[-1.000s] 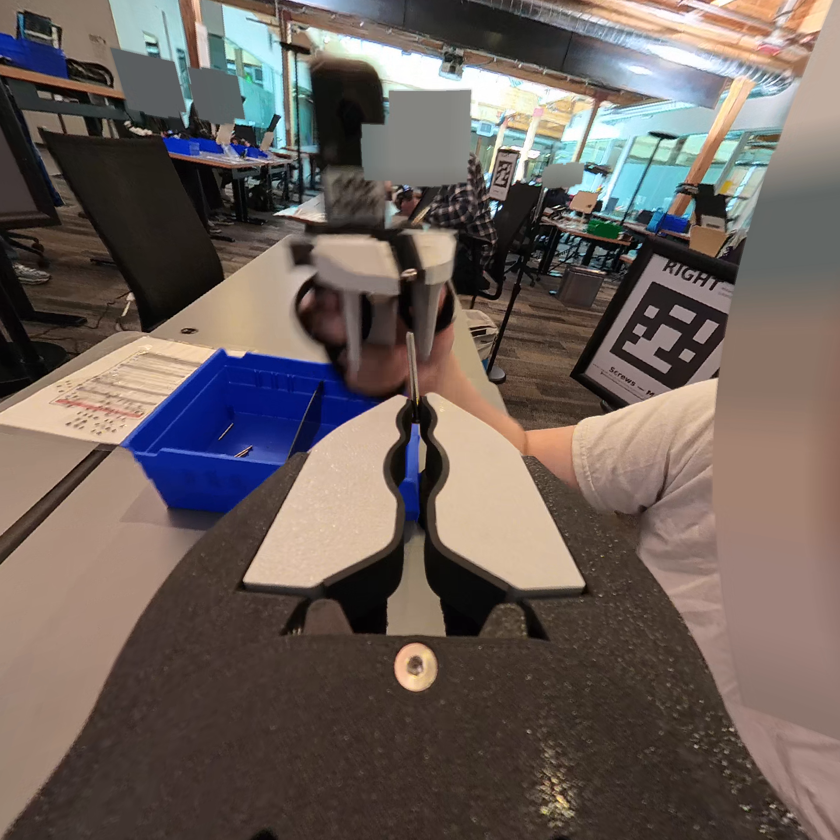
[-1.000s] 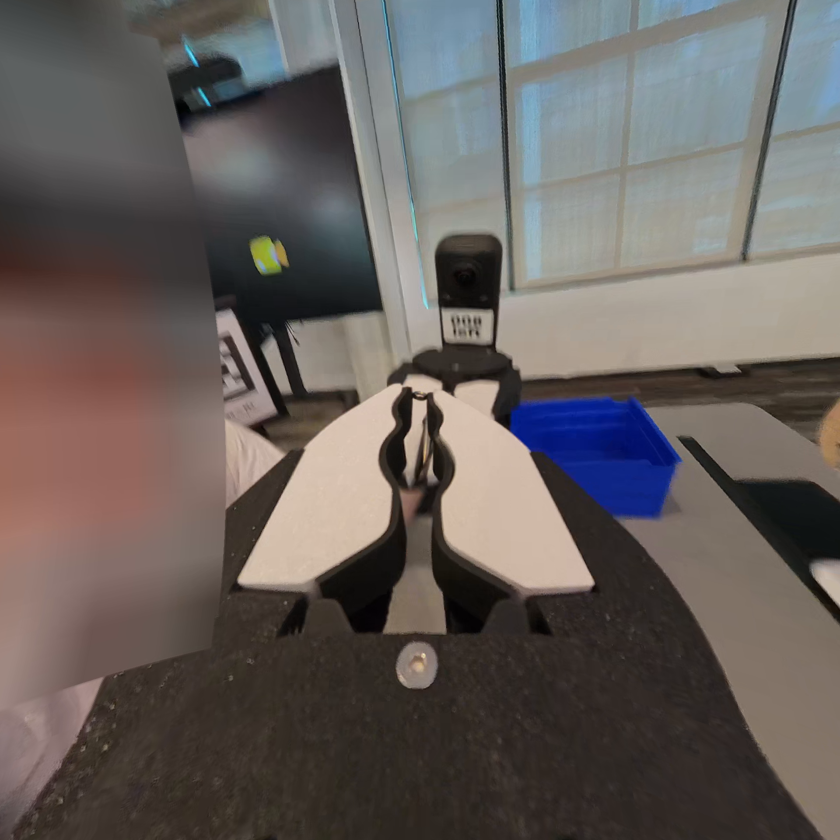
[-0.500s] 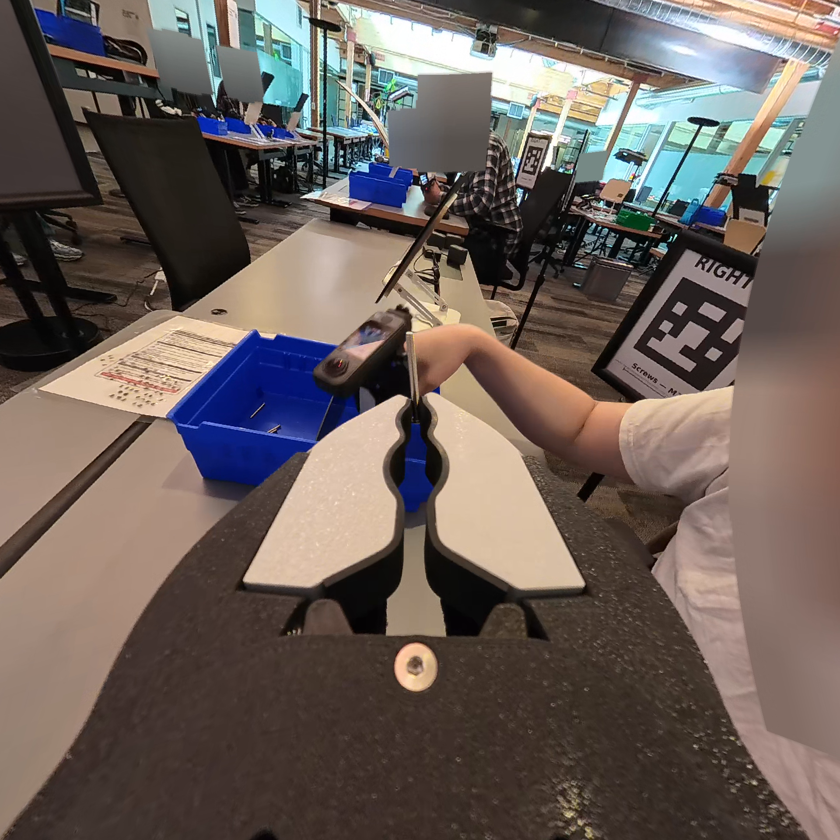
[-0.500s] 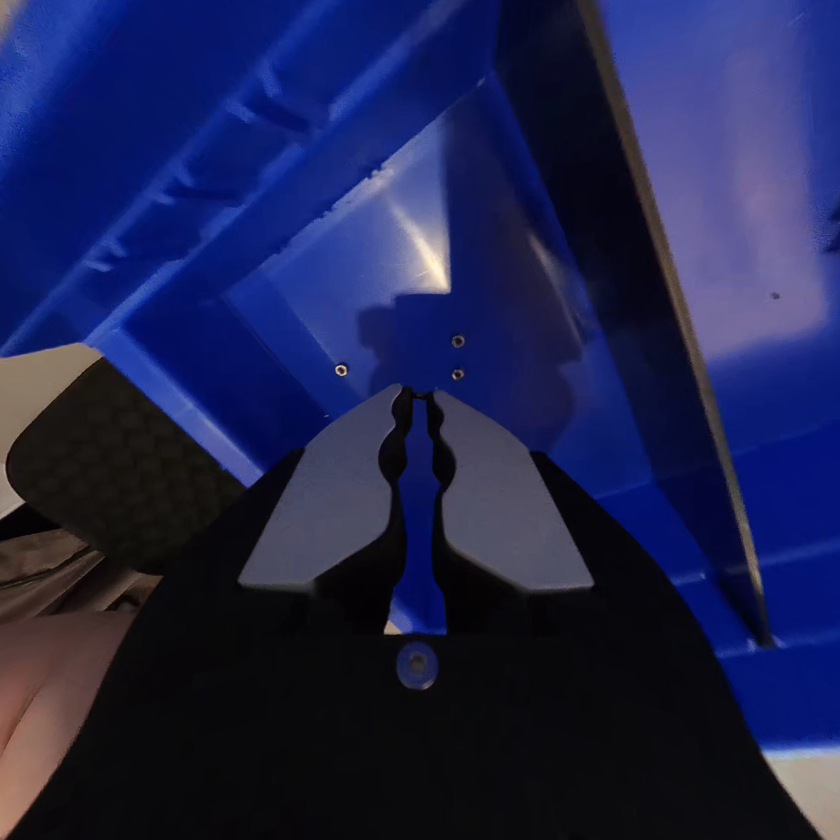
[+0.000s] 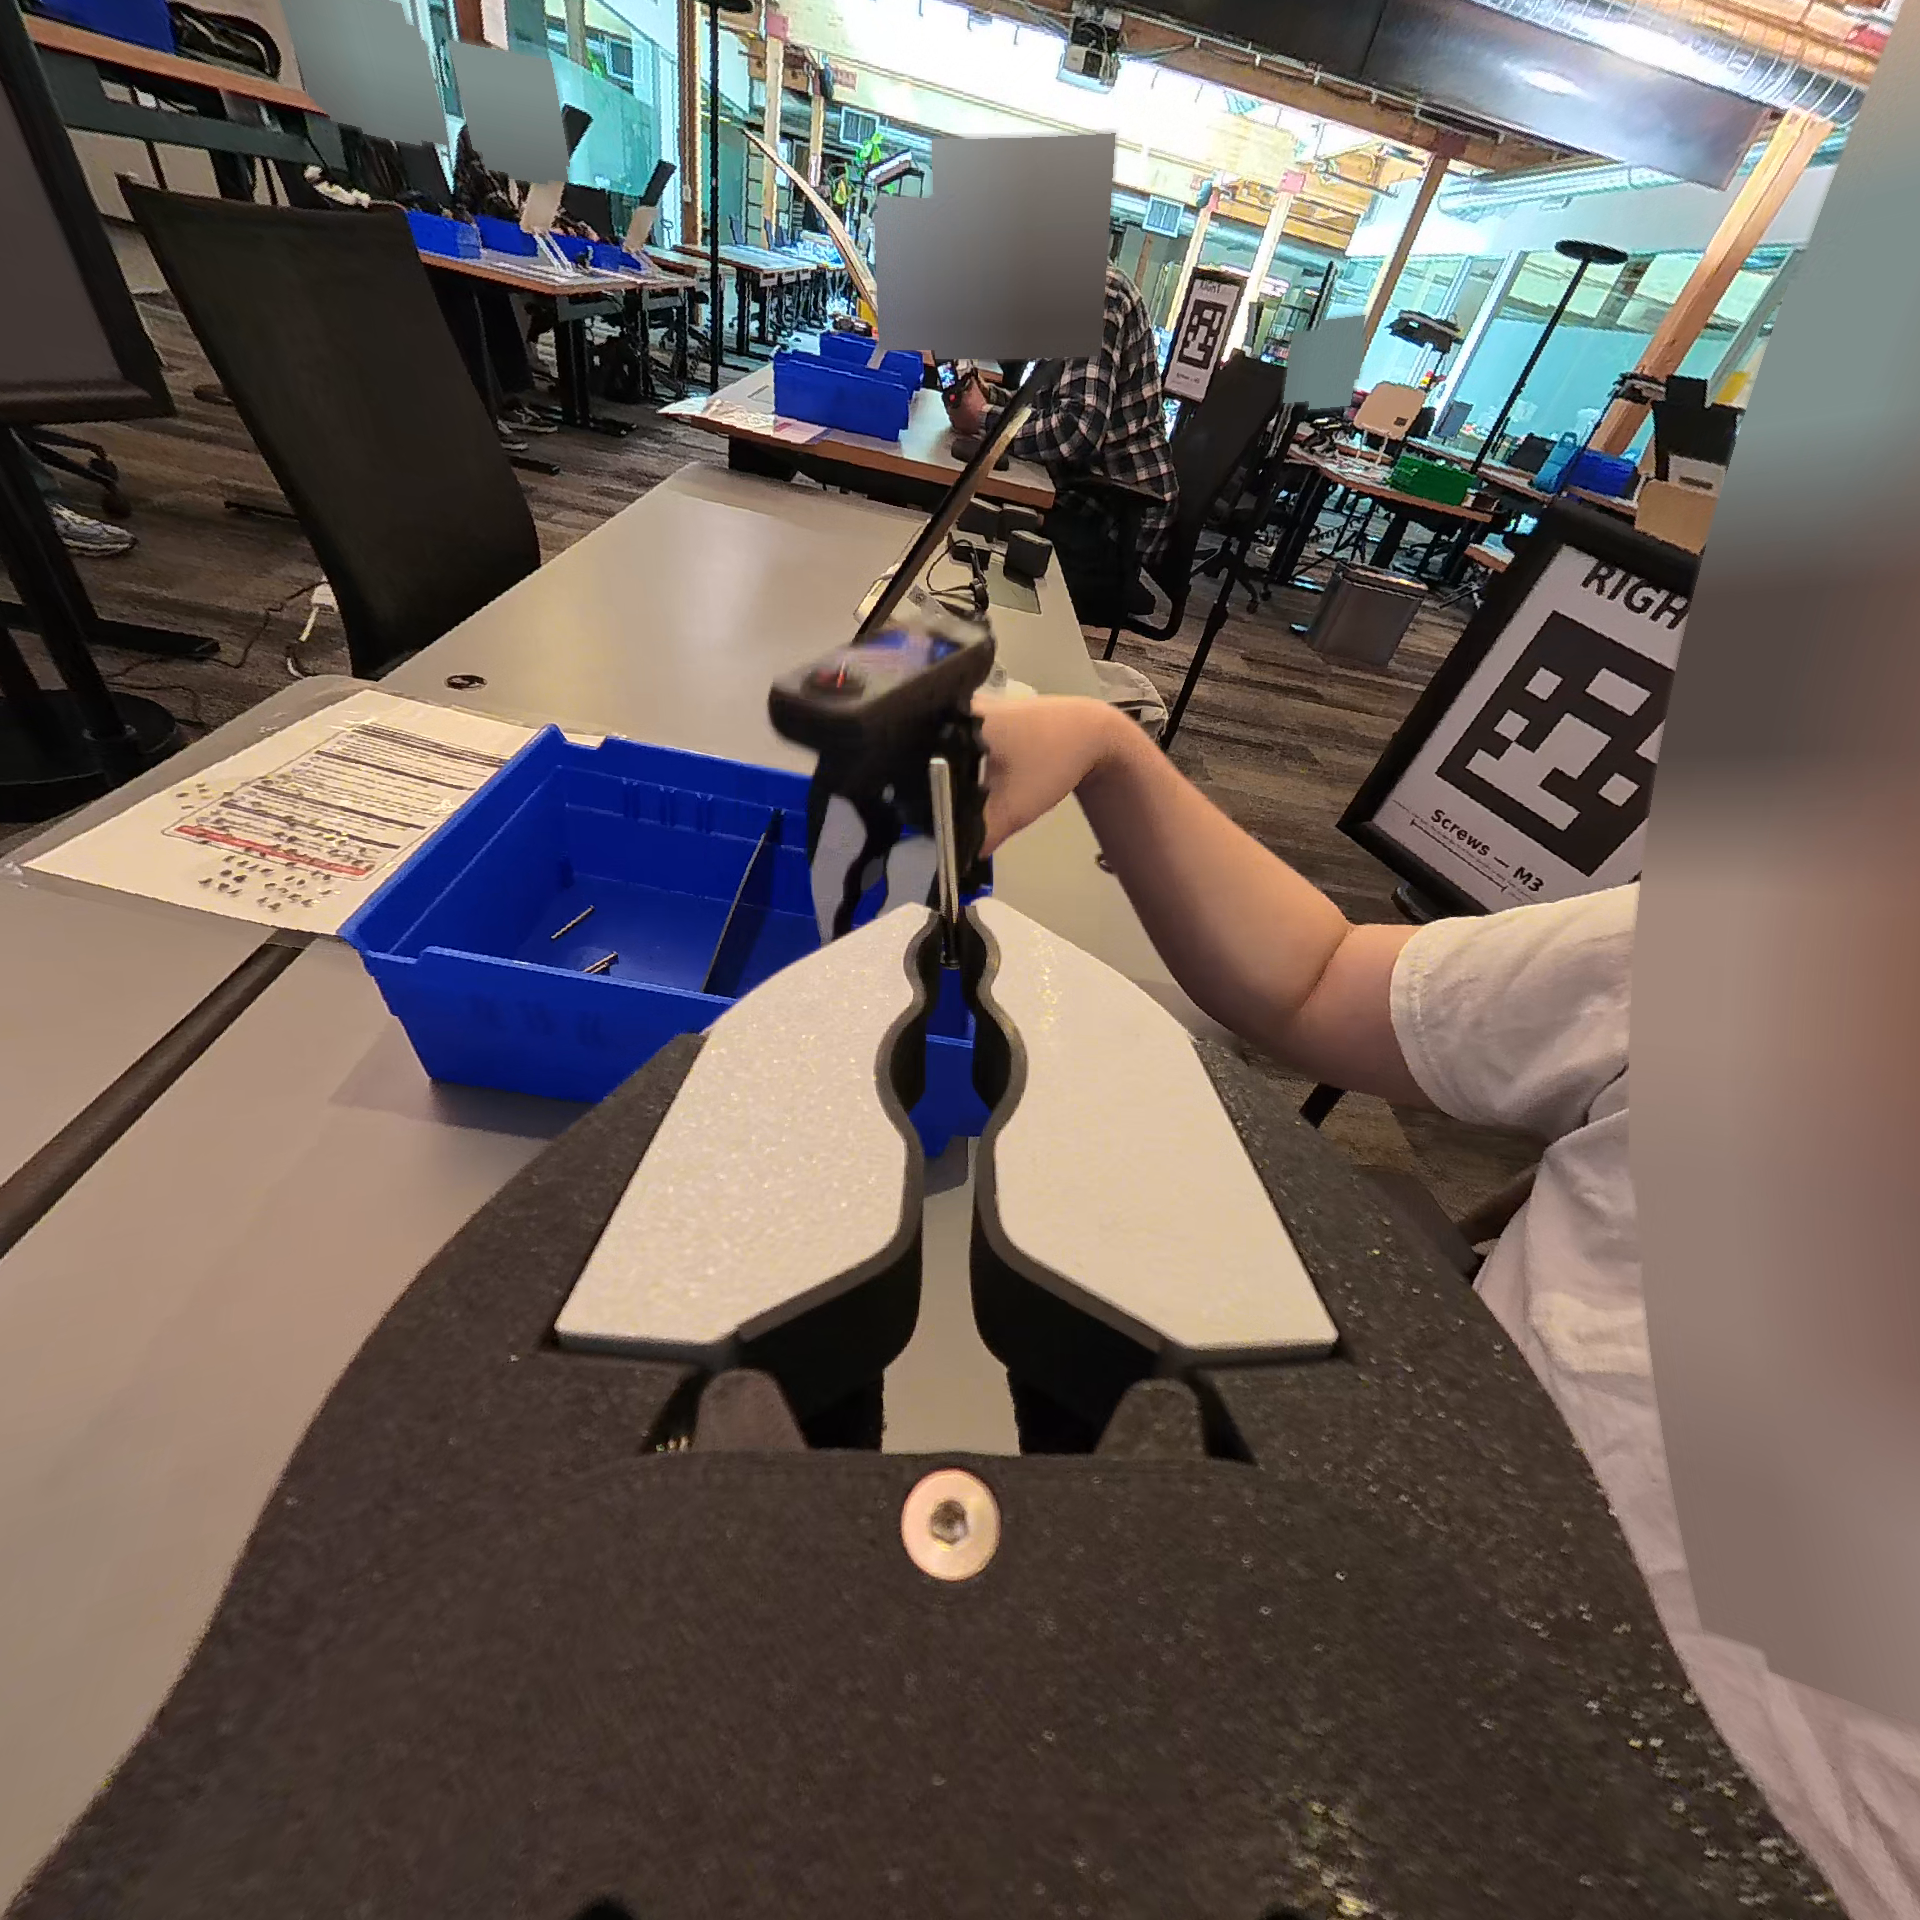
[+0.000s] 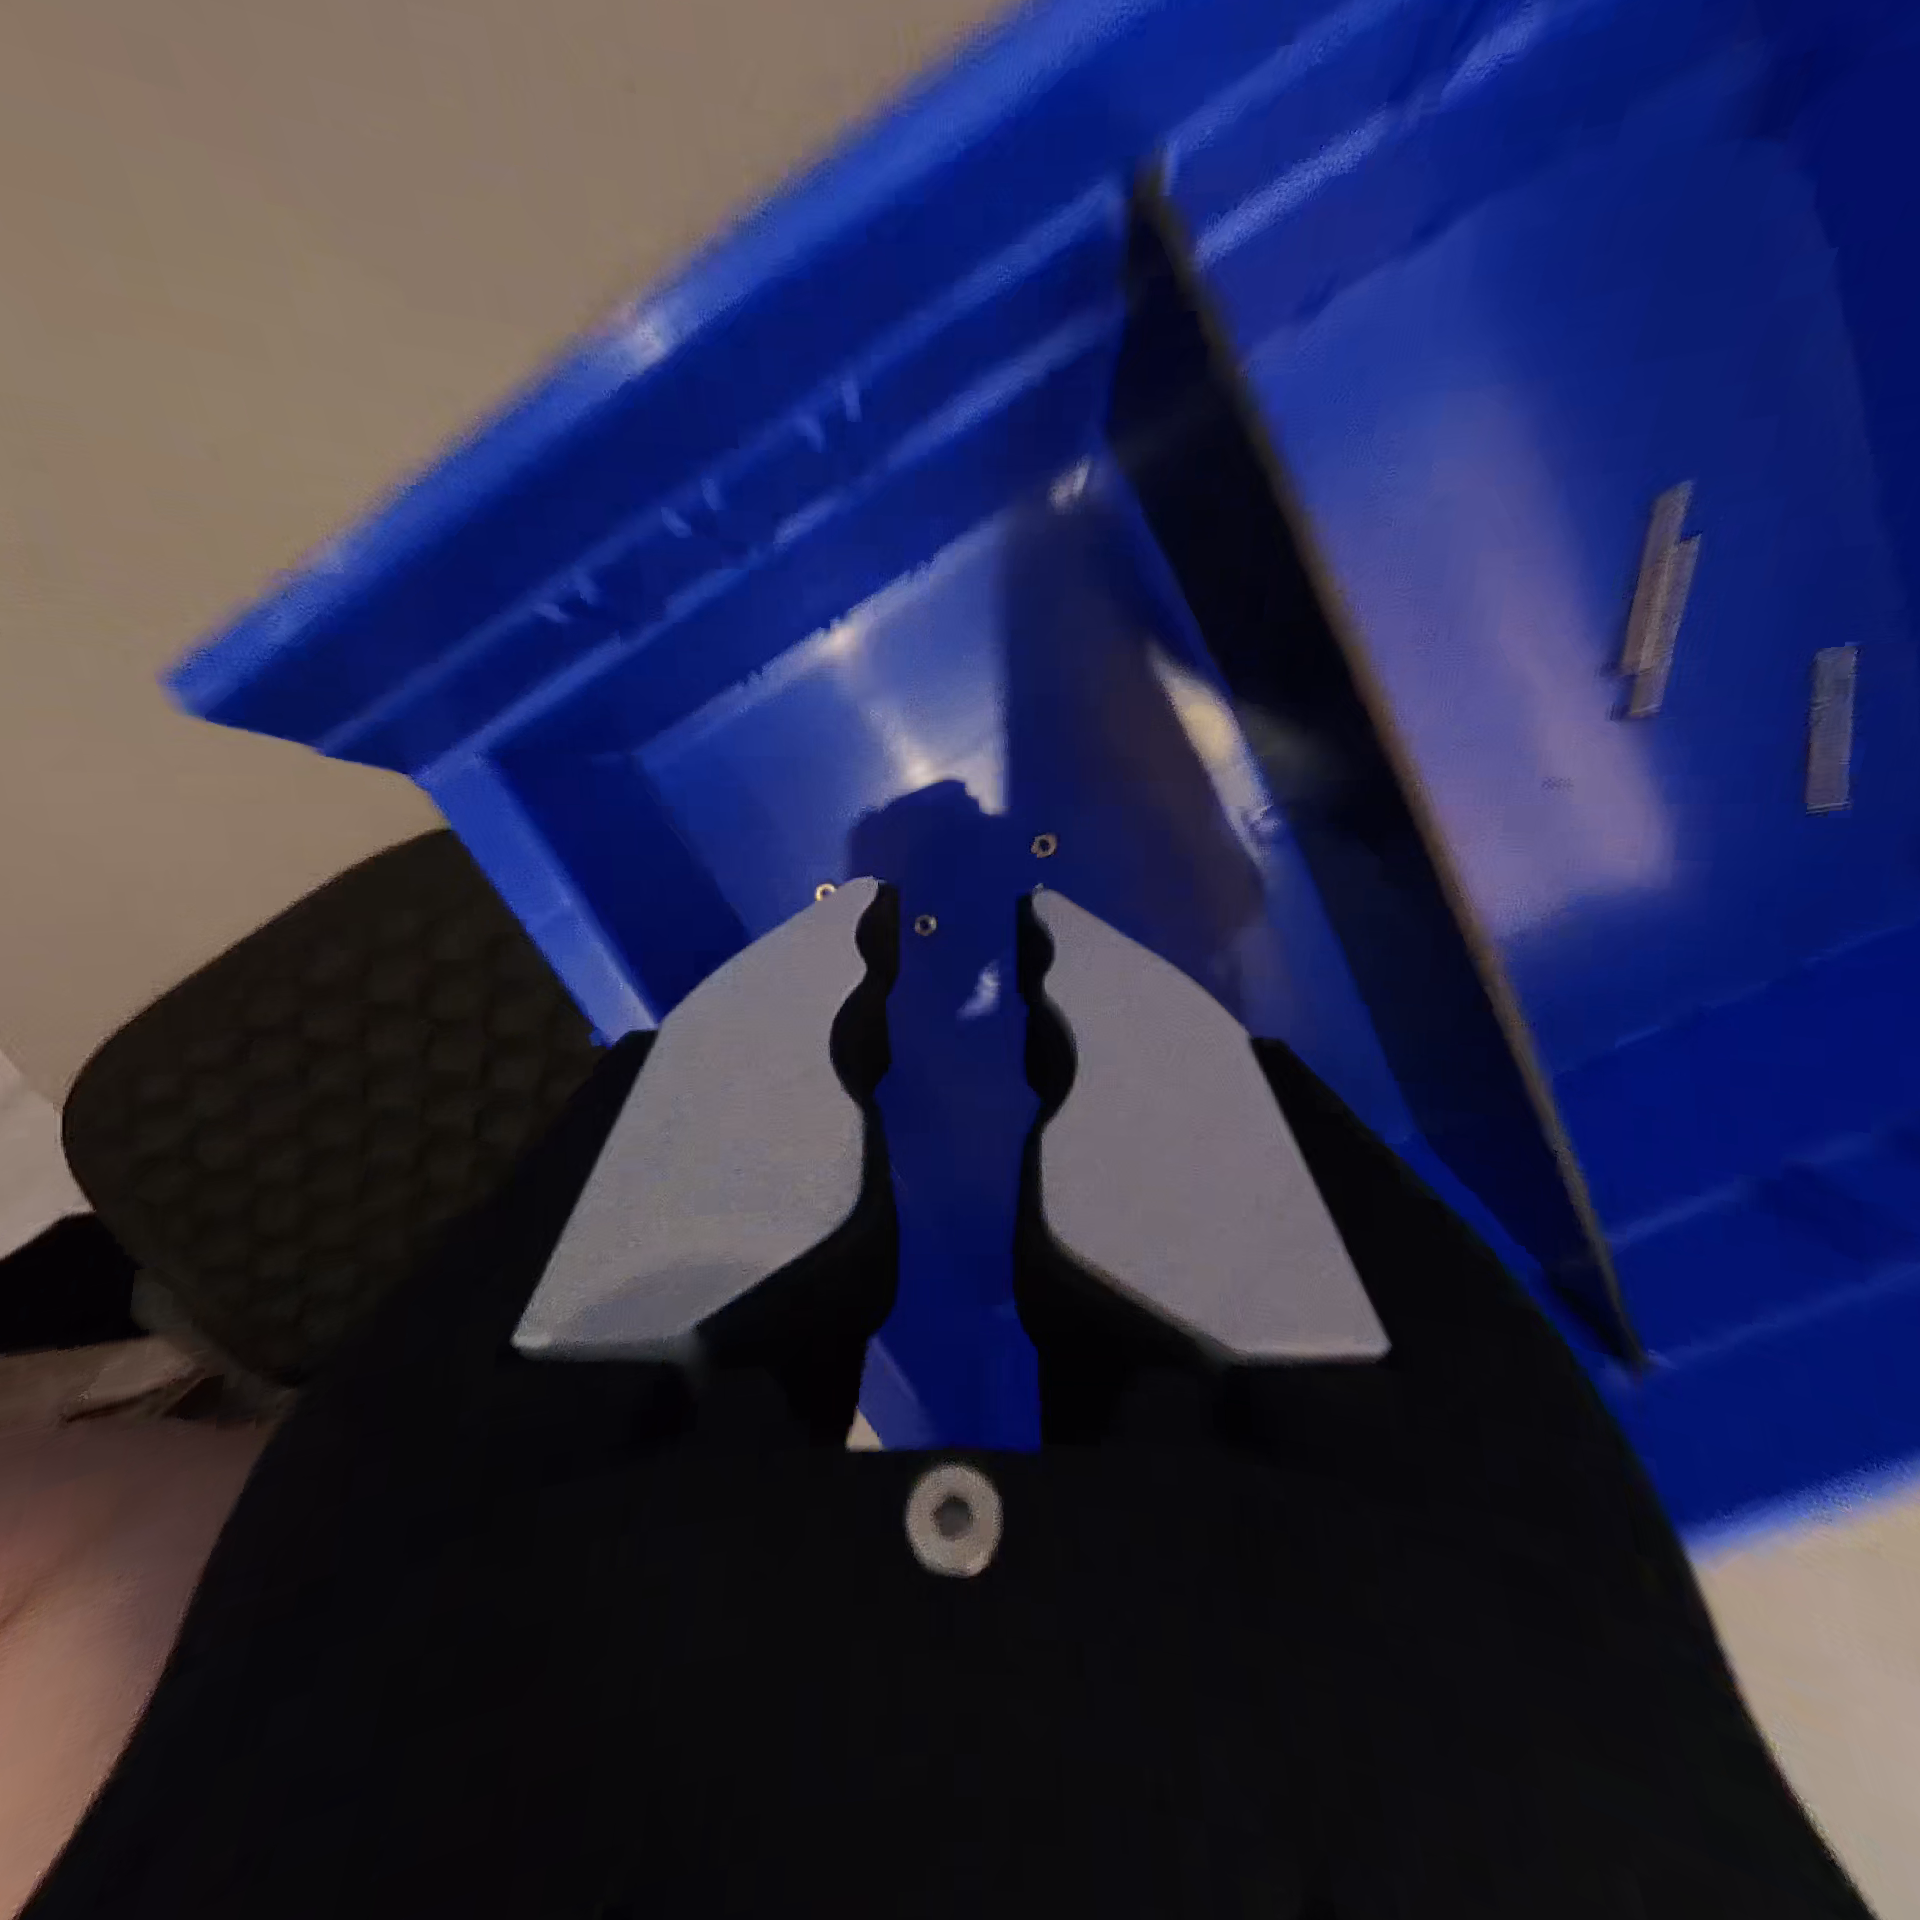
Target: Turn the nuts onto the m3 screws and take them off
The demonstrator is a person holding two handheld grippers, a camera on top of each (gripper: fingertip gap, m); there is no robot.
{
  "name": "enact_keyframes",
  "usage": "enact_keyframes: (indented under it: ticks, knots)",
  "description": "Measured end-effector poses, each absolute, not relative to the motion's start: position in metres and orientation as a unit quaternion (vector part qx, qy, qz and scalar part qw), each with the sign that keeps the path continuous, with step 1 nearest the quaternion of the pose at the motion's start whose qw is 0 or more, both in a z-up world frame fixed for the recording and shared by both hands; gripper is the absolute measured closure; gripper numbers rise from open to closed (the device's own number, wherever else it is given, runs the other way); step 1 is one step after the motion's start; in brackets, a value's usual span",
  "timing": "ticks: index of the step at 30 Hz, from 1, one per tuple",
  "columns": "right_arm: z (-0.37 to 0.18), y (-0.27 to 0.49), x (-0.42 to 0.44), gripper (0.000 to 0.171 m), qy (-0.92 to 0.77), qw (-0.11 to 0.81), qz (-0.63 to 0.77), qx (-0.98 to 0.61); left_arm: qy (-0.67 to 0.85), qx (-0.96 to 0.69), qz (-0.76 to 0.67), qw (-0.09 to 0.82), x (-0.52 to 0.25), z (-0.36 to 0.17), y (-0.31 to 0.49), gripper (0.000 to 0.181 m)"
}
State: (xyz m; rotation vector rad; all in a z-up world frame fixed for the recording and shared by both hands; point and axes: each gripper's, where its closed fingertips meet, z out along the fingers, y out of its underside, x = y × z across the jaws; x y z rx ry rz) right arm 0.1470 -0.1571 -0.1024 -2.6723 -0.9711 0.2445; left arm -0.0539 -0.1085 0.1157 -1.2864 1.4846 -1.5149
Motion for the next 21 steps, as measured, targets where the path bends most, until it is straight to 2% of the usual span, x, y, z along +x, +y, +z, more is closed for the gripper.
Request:
enact_keyframes:
  ticks: [2,5,7,9,12,14,21]
  knots:
    - [-0.062,-0.143,0.138,0.148,-0.350,0.221,0.068,-0.908,0.569,-0.487,-0.579,0.322,-0.050,0.114,-0.111,0.179]
    - [0.027,-0.116,0.089,0.148,-0.378,0.402,0.094,-0.829,0.573,-0.477,-0.579,0.329,-0.041,0.112,-0.116,0.179]
    - [0.093,-0.110,0.043,0.148,-0.382,0.516,0.171,-0.747,0.574,-0.469,-0.581,0.336,-0.036,0.112,-0.119,0.178]
    - [0.146,-0.116,0.004,0.152,-0.376,0.582,0.278,-0.665,0.565,-0.462,-0.588,0.348,-0.034,0.116,-0.121,0.178]
    - [0.171,-0.118,-0.023,0.156,-0.364,0.597,0.366,-0.614,0.552,-0.453,-0.604,0.353,-0.034,0.123,-0.123,0.179]
    - [0.167,-0.108,-0.029,0.154,-0.355,0.608,0.359,-0.613,0.549,-0.451,-0.609,0.353,-0.036,0.125,-0.124,0.179]
    - [0.144,-0.110,-0.060,0.155,-0.381,0.552,0.411,-0.617,0.550,-0.445,-0.607,0.361,-0.039,0.129,-0.127,0.179]
